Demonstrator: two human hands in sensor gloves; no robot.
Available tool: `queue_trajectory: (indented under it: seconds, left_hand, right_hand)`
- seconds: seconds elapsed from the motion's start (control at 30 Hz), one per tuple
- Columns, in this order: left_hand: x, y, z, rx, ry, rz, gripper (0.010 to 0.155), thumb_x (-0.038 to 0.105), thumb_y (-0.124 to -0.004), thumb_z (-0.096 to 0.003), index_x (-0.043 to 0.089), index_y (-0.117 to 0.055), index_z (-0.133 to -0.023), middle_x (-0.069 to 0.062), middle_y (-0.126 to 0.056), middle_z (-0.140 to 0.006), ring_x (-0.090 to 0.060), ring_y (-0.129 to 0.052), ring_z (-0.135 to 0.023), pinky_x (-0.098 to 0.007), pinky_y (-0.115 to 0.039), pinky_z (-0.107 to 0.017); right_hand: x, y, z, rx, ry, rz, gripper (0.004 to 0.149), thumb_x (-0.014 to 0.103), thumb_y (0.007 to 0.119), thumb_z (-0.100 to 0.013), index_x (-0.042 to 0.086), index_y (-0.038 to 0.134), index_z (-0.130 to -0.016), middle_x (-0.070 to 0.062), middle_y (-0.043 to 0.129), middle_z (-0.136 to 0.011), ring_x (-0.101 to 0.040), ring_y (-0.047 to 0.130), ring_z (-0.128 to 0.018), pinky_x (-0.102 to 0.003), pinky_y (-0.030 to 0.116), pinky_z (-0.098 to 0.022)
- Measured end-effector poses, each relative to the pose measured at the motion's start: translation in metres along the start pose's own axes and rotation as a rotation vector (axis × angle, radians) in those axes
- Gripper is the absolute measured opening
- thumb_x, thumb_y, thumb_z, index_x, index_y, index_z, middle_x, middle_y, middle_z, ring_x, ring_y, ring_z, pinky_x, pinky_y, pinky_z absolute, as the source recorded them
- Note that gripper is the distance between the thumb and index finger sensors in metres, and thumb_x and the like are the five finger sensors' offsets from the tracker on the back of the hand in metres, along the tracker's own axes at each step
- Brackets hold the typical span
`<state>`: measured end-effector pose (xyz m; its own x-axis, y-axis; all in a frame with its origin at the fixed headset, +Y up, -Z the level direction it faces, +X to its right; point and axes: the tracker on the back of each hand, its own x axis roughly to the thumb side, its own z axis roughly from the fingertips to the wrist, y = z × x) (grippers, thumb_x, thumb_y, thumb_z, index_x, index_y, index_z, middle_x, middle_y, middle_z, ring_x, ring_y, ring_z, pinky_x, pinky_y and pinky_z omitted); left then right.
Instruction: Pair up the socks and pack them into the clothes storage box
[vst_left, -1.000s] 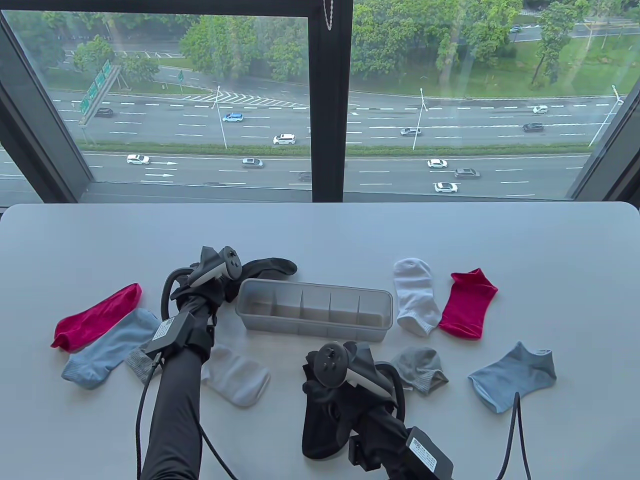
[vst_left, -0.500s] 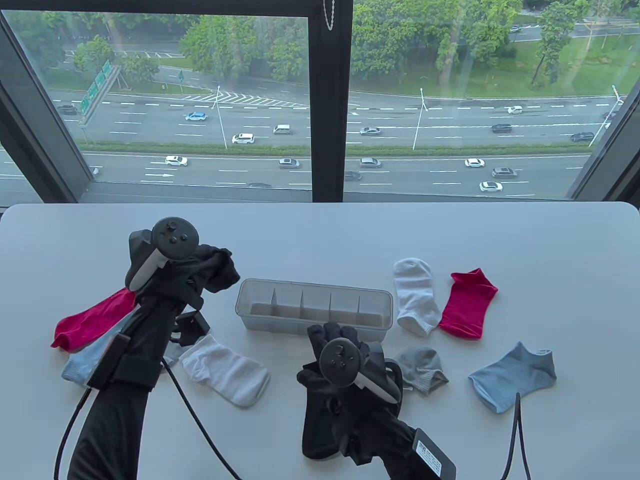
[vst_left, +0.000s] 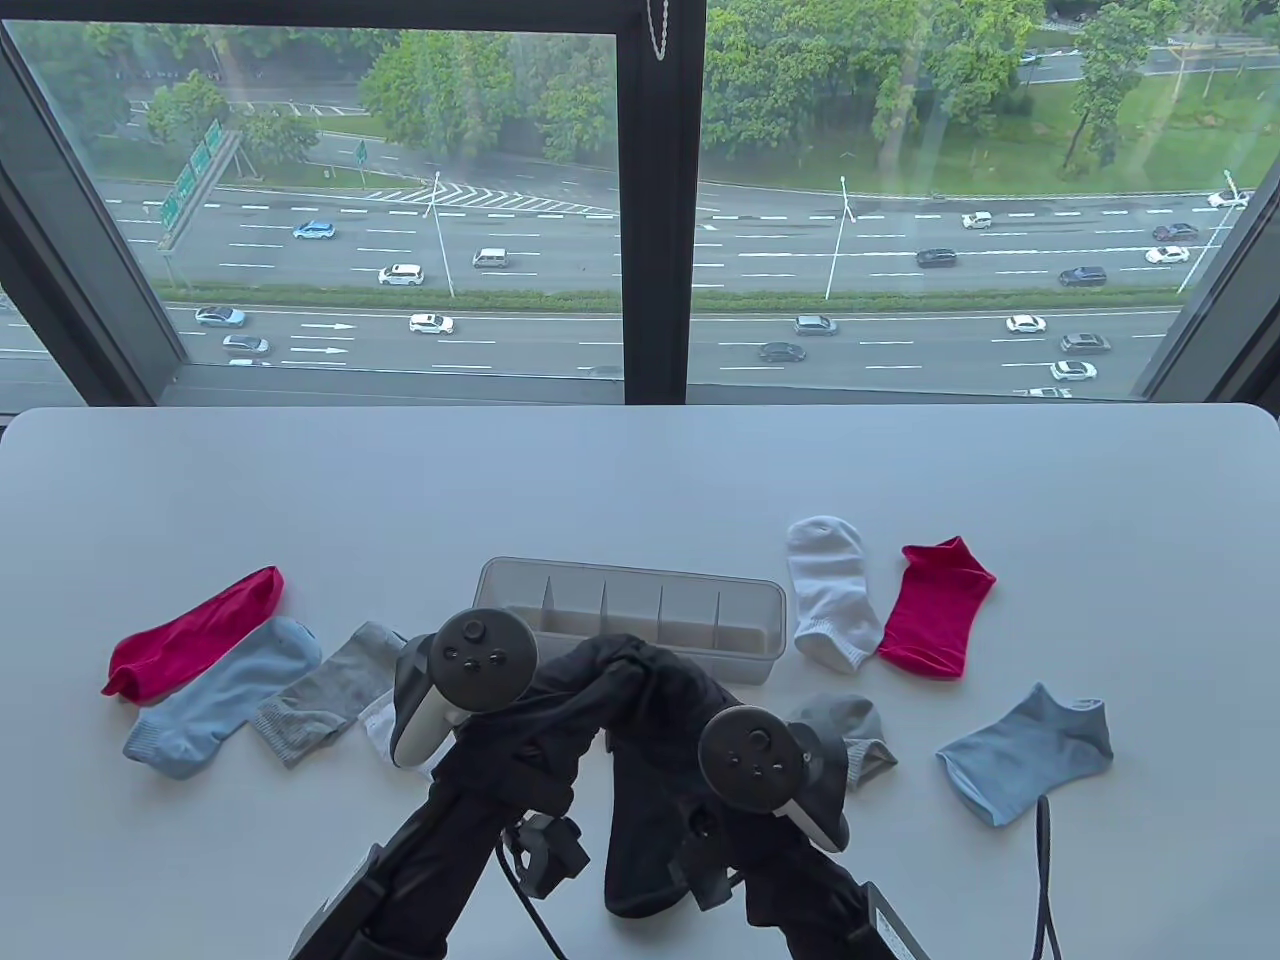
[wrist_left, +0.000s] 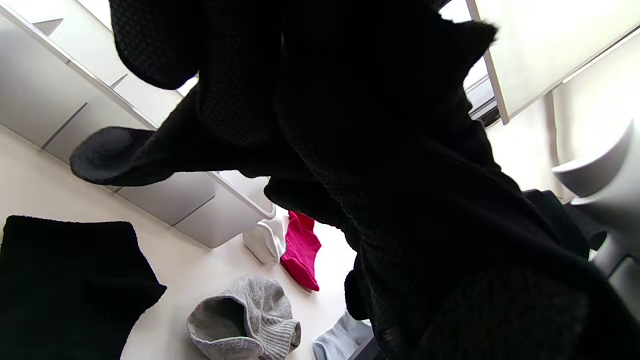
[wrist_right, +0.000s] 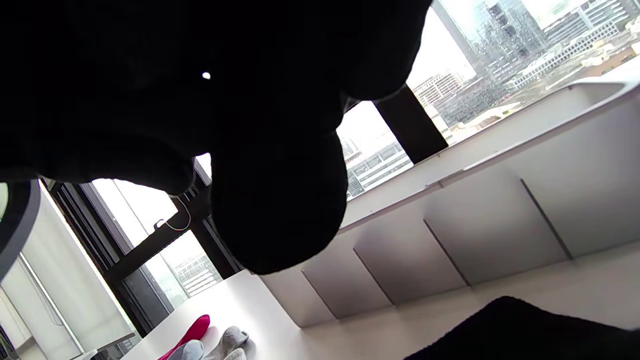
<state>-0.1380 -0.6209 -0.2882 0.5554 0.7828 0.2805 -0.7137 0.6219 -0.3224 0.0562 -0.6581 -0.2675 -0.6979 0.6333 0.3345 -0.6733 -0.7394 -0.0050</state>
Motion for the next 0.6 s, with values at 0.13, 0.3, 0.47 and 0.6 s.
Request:
queue_trajectory:
  seconds: [0.13, 0.3, 0.47, 0.6]
  left_hand:
    - [-0.004, -0.003, 0.008, 0.122, -0.029, -0.089, 0.064, 0.044, -0.056, -0.0589, -0.003, -0.074, -0.1, -0.01, -0.109, -0.069, -0.036, -0.106, -0.062, -0.057, -0.082, -0.055]
    - [-0.019, -0.008, 0.01, 0.103, -0.018, -0.097, 0.065, 0.045, -0.056, -0.0583, -0.001, -0.075, -0.1, -0.011, -0.108, -0.069, -0.037, -0.105, -0.063, -0.058, -0.081, -0.056]
    - [-0.044, -0.017, 0.003, -0.184, -0.01, -0.081, 0.083, 0.055, -0.059, -0.0558, 0.02, -0.018, -0.119, -0.019, -0.039, -0.125, -0.055, -0.043, -0.112, -0.074, -0.043, -0.075]
    - [-0.056, -0.039, -0.007, -0.279, -0.08, 0.016, 0.095, 0.052, -0.067, -0.0526, 0.015, -0.003, -0.113, -0.017, -0.027, -0.122, -0.048, -0.028, -0.114, -0.073, -0.035, -0.076]
  right_hand:
    - [-0.002, 0.002, -0.003, 0.049, 0.011, -0.054, 0.052, 0.045, 0.075, -0.047, 0.041, 0.049, -0.092, -0.005, 0.08, -0.095, -0.019, 0.094, -0.076, -0.041, 0.079, -0.064]
    - [-0.012, 0.007, -0.004, 0.098, 0.044, -0.119, 0.042, 0.042, 0.071, -0.049, 0.041, 0.059, -0.09, -0.007, 0.084, -0.092, -0.021, 0.096, -0.074, -0.042, 0.08, -0.062]
    - [-0.026, 0.004, -0.007, 0.096, 0.107, -0.26, 0.038, 0.041, 0.07, -0.05, 0.039, 0.066, -0.088, -0.005, 0.09, -0.087, -0.02, 0.096, -0.074, -0.042, 0.079, -0.063]
    - [-0.023, 0.013, -0.006, 0.166, 0.112, -0.339, 0.038, 0.043, 0.072, -0.049, 0.042, 0.07, -0.087, -0.006, 0.066, -0.106, -0.03, 0.068, -0.098, -0.051, 0.06, -0.075]
